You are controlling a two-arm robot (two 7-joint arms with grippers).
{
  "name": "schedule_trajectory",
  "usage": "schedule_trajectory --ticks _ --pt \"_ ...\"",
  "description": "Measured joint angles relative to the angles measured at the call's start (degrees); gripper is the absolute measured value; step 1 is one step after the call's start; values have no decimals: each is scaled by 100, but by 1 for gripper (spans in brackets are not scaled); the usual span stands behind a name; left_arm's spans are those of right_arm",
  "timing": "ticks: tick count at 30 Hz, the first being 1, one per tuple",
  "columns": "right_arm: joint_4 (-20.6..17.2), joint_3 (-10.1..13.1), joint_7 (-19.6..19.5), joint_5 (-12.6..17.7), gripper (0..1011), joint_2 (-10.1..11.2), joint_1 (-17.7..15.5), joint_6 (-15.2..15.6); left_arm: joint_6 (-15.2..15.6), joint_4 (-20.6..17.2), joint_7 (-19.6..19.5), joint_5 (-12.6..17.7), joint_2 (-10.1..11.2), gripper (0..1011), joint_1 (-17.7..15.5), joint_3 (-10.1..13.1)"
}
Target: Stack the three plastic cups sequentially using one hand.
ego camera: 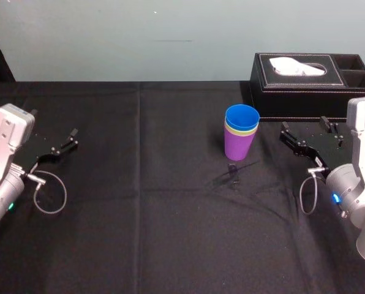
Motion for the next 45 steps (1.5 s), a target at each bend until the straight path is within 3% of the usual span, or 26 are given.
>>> schedule_trajectory --ticks 45 --pt "-8 0 -15 0 1002 0 -5 0 0 0 0 0 0 1011 0 0"
